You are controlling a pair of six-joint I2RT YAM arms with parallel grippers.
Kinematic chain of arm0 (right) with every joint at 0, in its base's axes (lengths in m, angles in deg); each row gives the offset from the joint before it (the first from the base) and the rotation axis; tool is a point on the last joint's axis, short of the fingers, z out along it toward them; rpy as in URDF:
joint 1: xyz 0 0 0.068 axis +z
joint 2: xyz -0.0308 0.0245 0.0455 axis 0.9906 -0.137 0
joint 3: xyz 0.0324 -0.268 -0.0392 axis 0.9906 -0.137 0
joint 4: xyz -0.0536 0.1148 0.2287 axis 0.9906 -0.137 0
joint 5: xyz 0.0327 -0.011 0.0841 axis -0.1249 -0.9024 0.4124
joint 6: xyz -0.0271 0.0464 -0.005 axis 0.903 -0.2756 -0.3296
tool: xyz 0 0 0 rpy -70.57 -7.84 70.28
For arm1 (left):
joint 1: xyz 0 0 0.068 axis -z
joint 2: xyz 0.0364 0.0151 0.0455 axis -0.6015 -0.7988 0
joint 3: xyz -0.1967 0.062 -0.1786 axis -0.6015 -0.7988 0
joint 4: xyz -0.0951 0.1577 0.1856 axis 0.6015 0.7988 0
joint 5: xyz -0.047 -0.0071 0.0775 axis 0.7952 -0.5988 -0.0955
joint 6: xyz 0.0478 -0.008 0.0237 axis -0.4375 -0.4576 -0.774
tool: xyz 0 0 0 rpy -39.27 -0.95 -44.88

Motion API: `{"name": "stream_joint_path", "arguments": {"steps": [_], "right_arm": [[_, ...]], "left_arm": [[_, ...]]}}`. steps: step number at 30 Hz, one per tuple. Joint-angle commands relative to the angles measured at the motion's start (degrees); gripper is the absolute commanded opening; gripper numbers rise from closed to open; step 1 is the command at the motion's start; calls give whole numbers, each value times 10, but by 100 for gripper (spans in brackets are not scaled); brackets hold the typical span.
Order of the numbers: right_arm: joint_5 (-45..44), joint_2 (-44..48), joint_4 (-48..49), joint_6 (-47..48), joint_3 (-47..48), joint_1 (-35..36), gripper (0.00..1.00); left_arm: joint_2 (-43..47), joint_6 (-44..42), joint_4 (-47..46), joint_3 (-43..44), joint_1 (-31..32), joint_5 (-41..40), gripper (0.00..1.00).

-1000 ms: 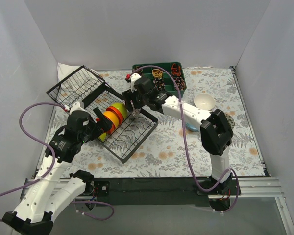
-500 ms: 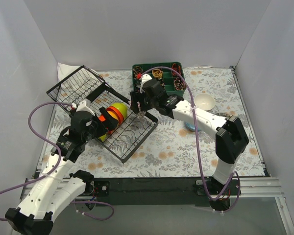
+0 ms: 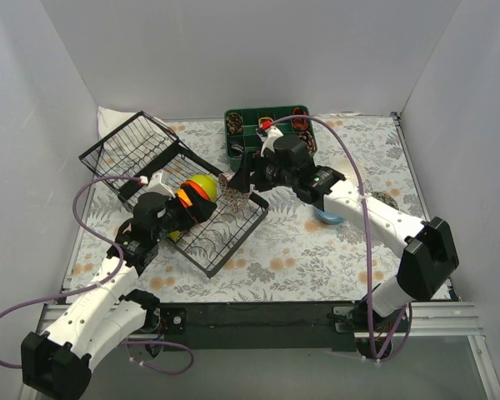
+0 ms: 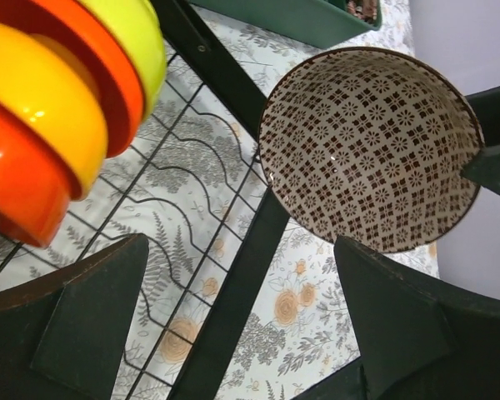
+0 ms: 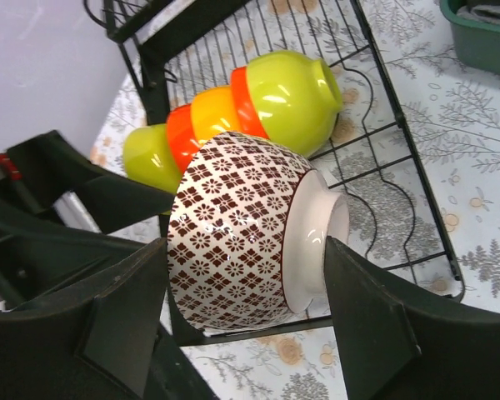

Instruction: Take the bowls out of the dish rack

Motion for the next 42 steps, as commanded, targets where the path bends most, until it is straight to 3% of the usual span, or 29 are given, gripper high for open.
{"name": "stream_joint_path", "arguments": {"steps": [1, 11, 15, 19, 21, 25, 26, 29, 31, 32, 34, 35, 38, 42], "right_arm": [[69, 51, 100, -57, -20, -8, 1], [139, 100, 165, -119, -75, -23, 1], [157, 109, 195, -142, -96, -27, 1], [170, 118, 226, -165, -120, -31, 1], [177, 120, 238, -174, -133, -33, 1], [178, 126, 252, -185, -153, -37, 1], [177, 128, 252, -185, -157, -38, 1], [175, 136, 252, -187, -174, -45, 1], [174, 143, 251, -186, -186, -49, 8], [173, 146, 252, -184, -191, -53, 23], [171, 157, 241, -178, -202, -56, 36], [171, 160, 237, -177, -205, -59, 49], [167, 167, 192, -153, -201, -60, 73], [131, 182, 104, -105, -178, -60, 85]], "left_arm": [[-14, 13, -106, -13, -2, 49, 93], [-53, 62, -207, -56, -2, 92, 79], [-67, 87, -238, -66, -2, 106, 67], [-75, 105, -255, -77, -2, 119, 48], [-75, 114, -267, -83, -2, 124, 43], [-74, 131, -288, -92, -2, 135, 22], [-74, 131, -288, -90, -2, 140, 12], [-71, 123, -271, -80, -2, 134, 0], [-70, 114, -256, -74, -2, 127, 0], [-68, 103, -242, -72, -2, 123, 0], [-65, 93, -225, -60, -2, 110, 0], [-65, 80, -202, -54, -2, 105, 0], [-69, 55, -157, -24, -2, 85, 0], [-91, 10, -71, 30, -2, 48, 0]]}}
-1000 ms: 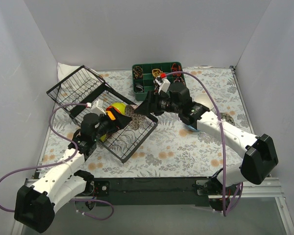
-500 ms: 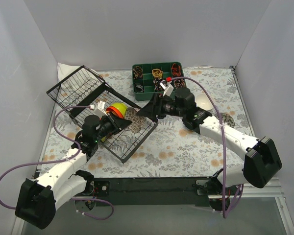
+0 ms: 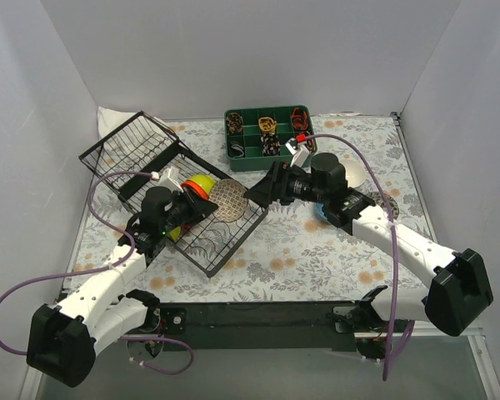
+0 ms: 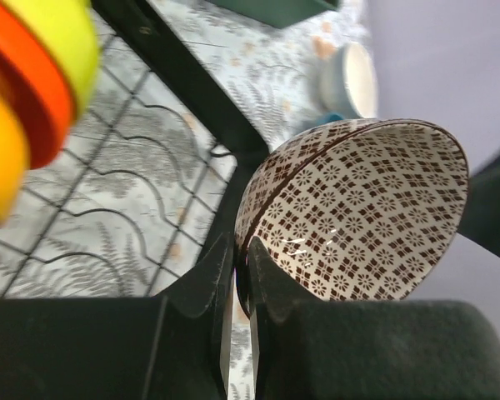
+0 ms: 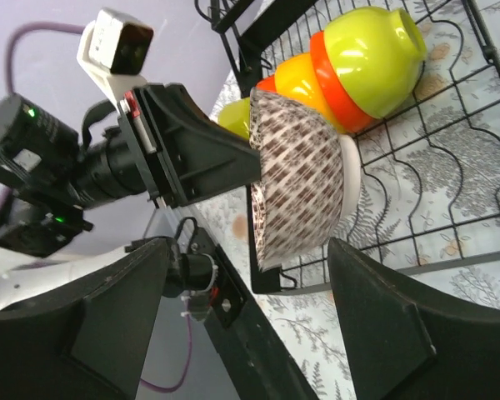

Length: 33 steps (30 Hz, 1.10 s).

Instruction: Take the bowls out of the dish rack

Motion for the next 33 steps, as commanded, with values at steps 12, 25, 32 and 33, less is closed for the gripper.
{"name": "stream_joint_path", "arguments": {"steps": [12, 25, 32, 33], "right_arm": [[-291, -28, -360, 193, 198, 74, 88], [-381, -129, -446, 224, 282, 119, 55], [-378, -174, -445, 227, 301, 126, 44], [-375, -178, -442, 227, 302, 126, 43]], "left_arm": [[-104, -84, 279, 225, 85, -208, 0], [-148, -88, 340, 294, 150, -272, 0], [-159, -83, 342, 301, 168, -270, 0], [-161, -83, 343, 301, 171, -269, 0]]}}
